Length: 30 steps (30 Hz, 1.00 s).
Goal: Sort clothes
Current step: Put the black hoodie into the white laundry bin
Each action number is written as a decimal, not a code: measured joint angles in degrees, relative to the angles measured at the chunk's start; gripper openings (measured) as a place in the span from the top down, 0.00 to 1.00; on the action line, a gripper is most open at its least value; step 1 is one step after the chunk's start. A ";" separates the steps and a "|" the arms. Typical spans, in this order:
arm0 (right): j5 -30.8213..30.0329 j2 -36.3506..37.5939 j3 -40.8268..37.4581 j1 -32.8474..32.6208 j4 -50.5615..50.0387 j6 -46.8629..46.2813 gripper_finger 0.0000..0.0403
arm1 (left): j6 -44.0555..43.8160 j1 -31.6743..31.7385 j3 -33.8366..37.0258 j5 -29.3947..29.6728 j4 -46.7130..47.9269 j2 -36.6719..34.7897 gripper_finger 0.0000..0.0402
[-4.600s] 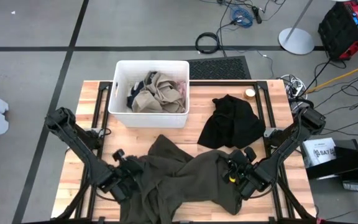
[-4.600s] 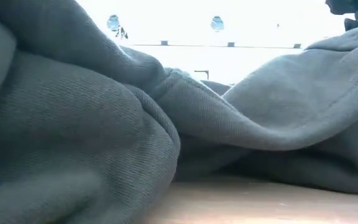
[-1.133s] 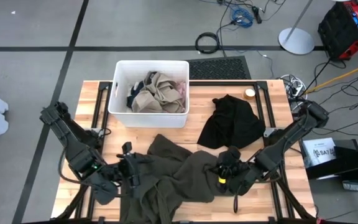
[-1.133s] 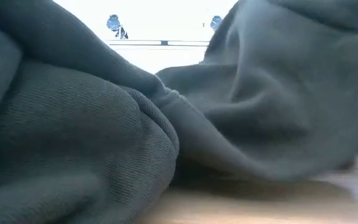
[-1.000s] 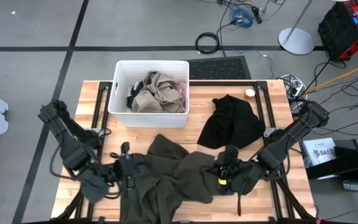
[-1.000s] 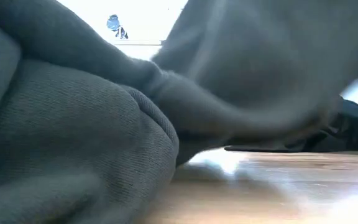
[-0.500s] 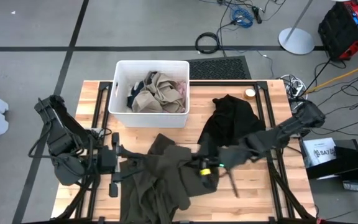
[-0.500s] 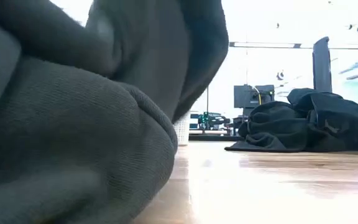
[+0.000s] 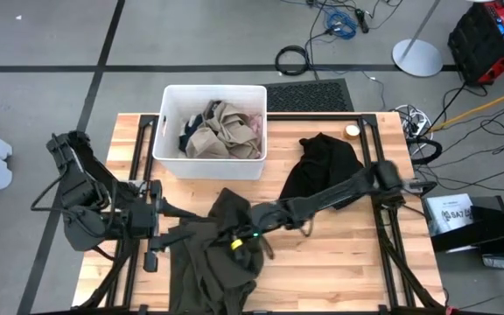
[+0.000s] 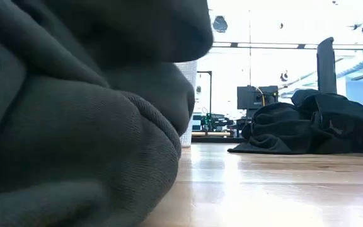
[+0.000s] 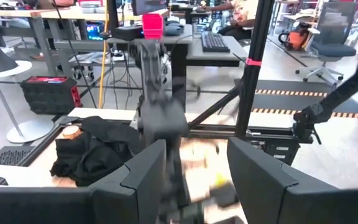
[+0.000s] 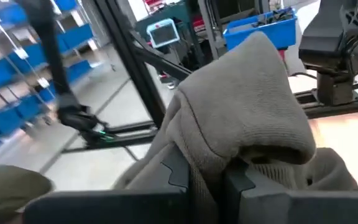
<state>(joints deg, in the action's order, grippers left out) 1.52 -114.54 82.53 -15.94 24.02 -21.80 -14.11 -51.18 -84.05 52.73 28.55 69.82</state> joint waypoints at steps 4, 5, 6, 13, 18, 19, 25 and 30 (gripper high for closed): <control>-0.04 -9.46 7.54 0.73 -0.57 3.35 0.92 | 0.03 0.04 0.00 0.04 0.26 -0.34 0.55; -0.02 -11.80 9.91 0.97 -2.40 3.41 0.91 | 0.02 0.04 0.00 0.07 0.28 -0.34 0.55; -0.03 -14.02 12.57 1.11 -5.03 3.30 0.91 | -0.04 0.02 0.00 0.06 0.38 -0.34 0.55; -2.27 -26.35 29.13 1.33 -26.50 1.27 0.90 | -0.43 0.03 0.00 0.04 0.58 -0.24 0.55; -3.67 -30.61 37.81 1.37 -44.49 -1.21 0.92 | -0.46 0.02 0.00 0.04 0.72 -0.21 0.55; -3.65 -30.90 38.67 1.37 -47.36 -2.27 0.92 | -0.47 0.02 0.00 0.04 0.71 -0.21 0.55; -2.95 -29.36 39.14 1.11 -63.13 -8.13 0.92 | -0.56 0.02 0.00 0.04 0.69 -0.21 0.55; -3.13 -27.38 39.03 -0.25 -75.56 -9.01 0.92 | -1.07 0.02 0.00 0.02 0.71 -0.19 0.55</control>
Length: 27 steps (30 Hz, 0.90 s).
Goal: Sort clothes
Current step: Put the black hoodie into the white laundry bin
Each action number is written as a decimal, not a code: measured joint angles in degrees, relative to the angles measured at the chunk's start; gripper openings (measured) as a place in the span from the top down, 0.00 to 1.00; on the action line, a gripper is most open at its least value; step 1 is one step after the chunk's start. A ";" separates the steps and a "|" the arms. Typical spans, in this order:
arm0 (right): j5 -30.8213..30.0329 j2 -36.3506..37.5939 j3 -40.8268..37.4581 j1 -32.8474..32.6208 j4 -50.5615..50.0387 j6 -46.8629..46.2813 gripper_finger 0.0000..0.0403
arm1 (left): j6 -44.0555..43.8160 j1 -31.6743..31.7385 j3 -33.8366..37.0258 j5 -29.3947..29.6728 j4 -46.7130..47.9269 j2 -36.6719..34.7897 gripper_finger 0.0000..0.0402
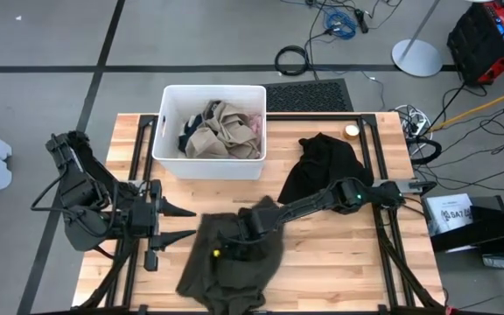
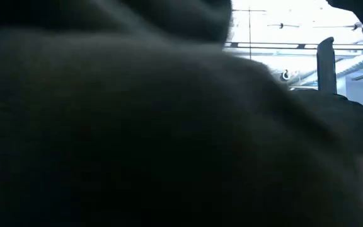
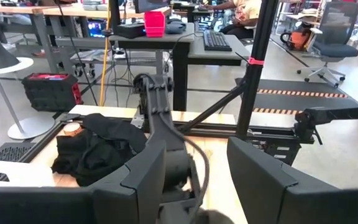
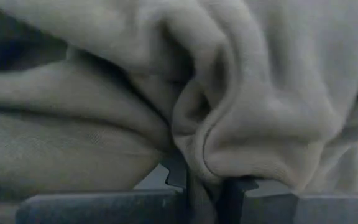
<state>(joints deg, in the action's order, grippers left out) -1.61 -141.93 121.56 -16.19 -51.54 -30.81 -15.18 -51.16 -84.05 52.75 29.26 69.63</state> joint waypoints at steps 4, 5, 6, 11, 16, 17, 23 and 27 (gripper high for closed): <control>-1.62 1.05 0.00 -2.13 -13.65 1.31 0.92 | -2.12 -0.14 0.00 -0.33 0.68 0.00 0.55; -2.43 1.12 0.00 -2.71 -18.00 1.31 0.92 | -2.53 -0.36 0.00 -0.39 0.88 0.00 0.55; -3.29 1.12 -0.03 -3.25 -22.22 1.16 0.92 | -2.86 -0.62 0.00 -0.44 1.29 0.00 0.55; -5.14 1.01 -0.35 -5.42 -35.28 -0.74 0.92 | -3.89 -1.64 0.00 -0.39 1.48 0.00 0.55; -4.72 1.95 -0.61 -6.11 -39.57 -4.13 0.92 | -3.97 -1.90 0.00 -0.37 1.48 0.00 0.55; -4.33 2.31 -0.66 -6.07 -39.15 -5.40 0.92 | -3.97 -1.86 0.00 -0.34 1.48 0.00 0.55; -7.34 4.66 -0.76 -3.07 -37.45 -13.95 0.92 | -3.78 -1.37 0.00 -0.03 1.69 0.16 0.55; -8.46 5.63 -0.72 -1.69 -35.64 -12.22 0.88 | -3.78 -1.05 0.00 0.00 1.76 0.60 0.55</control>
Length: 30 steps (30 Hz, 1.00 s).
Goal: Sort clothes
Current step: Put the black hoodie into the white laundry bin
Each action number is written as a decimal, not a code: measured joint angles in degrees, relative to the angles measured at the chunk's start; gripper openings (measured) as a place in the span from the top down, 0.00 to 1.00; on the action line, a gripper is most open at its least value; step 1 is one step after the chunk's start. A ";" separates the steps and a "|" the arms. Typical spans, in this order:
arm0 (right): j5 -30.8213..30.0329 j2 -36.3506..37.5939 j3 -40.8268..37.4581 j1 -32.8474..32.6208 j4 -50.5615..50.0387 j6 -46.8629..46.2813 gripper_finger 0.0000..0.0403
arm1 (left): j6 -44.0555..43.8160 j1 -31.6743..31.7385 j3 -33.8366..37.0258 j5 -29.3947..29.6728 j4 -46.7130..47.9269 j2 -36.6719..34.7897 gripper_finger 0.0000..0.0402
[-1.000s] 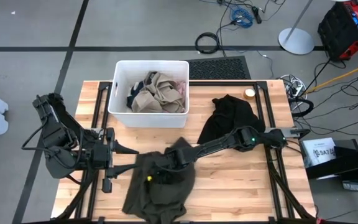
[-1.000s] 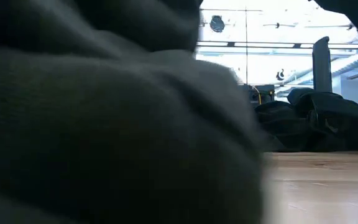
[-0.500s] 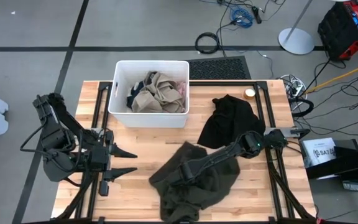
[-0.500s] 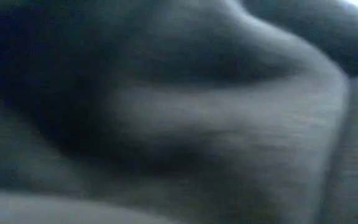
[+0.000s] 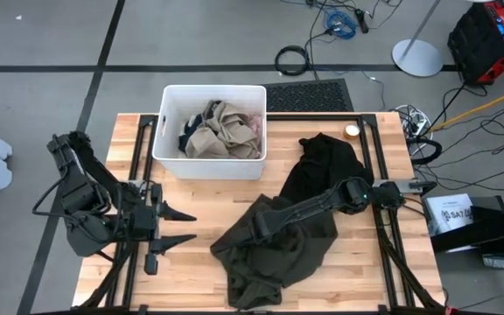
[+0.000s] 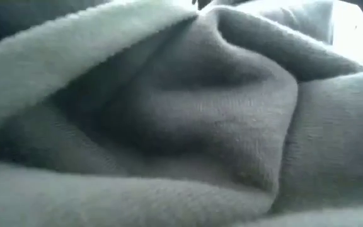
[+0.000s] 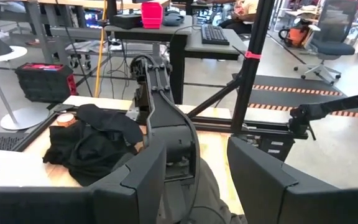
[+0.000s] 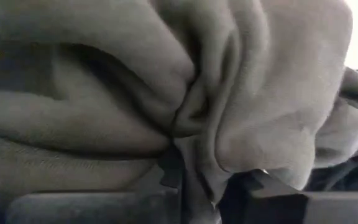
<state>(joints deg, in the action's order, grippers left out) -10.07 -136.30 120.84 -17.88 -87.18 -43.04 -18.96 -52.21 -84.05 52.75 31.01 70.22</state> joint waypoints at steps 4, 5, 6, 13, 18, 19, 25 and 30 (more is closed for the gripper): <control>1.70 0.41 0.07 0.08 0.72 3.26 0.78 | 0.23 0.00 0.00 0.02 -0.01 -0.03 0.55; 2.13 0.43 0.07 0.06 0.76 4.26 0.74 | 0.26 -0.02 0.00 0.02 -0.03 -0.05 0.55; 2.48 0.43 0.09 0.06 0.74 5.13 0.71 | 0.28 0.00 0.00 0.00 0.04 -0.03 0.55; 7.73 0.45 3.66 -1.04 -0.45 7.69 0.56 | -0.09 0.00 0.00 0.02 1.40 -0.03 0.55; 7.48 0.47 9.06 -1.89 -1.50 8.17 0.54 | -0.11 0.00 0.00 0.04 1.21 -0.05 0.55; 7.47 0.47 10.22 -2.03 -1.53 8.19 0.54 | -0.15 0.01 0.00 0.04 1.21 0.01 0.55; 7.44 1.95 13.68 -2.15 -0.76 7.92 0.55 | -0.15 0.11 0.00 0.04 1.21 0.04 0.55; 6.88 5.90 13.70 -2.00 -1.46 7.97 0.55 | -0.15 0.11 0.00 0.04 1.21 0.06 0.55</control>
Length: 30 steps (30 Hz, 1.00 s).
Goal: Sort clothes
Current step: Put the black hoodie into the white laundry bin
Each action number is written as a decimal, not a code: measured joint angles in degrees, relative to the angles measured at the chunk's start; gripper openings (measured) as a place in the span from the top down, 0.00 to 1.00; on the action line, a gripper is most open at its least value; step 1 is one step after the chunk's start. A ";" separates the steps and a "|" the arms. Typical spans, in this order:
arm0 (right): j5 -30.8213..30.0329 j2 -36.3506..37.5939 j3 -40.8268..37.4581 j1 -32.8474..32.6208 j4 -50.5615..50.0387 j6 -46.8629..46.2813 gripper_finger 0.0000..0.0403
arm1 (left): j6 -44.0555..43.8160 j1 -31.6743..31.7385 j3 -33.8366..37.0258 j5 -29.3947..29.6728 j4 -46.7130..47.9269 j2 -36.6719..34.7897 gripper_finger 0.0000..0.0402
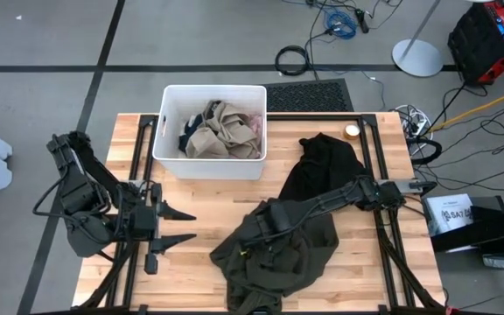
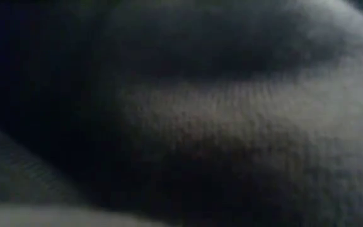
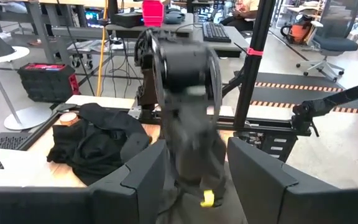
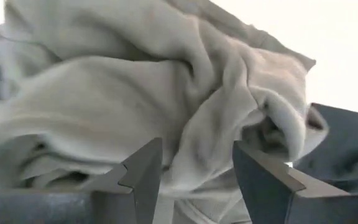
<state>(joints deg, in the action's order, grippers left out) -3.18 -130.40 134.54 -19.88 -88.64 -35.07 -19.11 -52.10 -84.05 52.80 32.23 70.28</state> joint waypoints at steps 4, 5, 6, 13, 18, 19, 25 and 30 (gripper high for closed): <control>-1.62 4.19 0.04 -0.06 1.58 1.34 0.55 | -0.02 0.00 0.00 0.02 0.22 0.14 0.55; -2.66 5.39 0.04 -0.31 1.68 1.74 0.55 | 0.00 0.00 0.00 0.02 0.21 0.19 0.55; -3.79 6.65 0.04 -0.50 1.66 2.09 0.55 | -0.02 0.00 0.00 0.00 0.26 0.32 0.55; -12.20 15.28 0.09 -5.00 -1.00 0.95 0.55 | -4.46 0.00 0.00 -3.50 2.04 2.85 0.55; -16.47 19.92 -1.85 -11.53 -1.49 -5.08 0.55 | -4.69 0.00 0.00 -5.10 3.21 7.88 0.55; -17.07 20.76 -2.69 -13.05 -1.16 -6.72 0.55 | -5.25 0.00 0.00 -5.11 3.21 9.16 0.55; -24.23 25.16 -13.08 -22.93 -1.33 -21.84 0.55 | -13.63 1.37 0.00 -6.65 5.75 16.62 0.55; -24.52 28.51 -27.86 -29.71 -1.04 -42.25 0.55 | -21.79 4.17 0.04 -13.35 10.55 21.52 0.55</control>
<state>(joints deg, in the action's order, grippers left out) -27.70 -101.89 106.68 -49.59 -89.68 -77.31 -40.90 -47.92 -84.01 39.44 42.77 91.80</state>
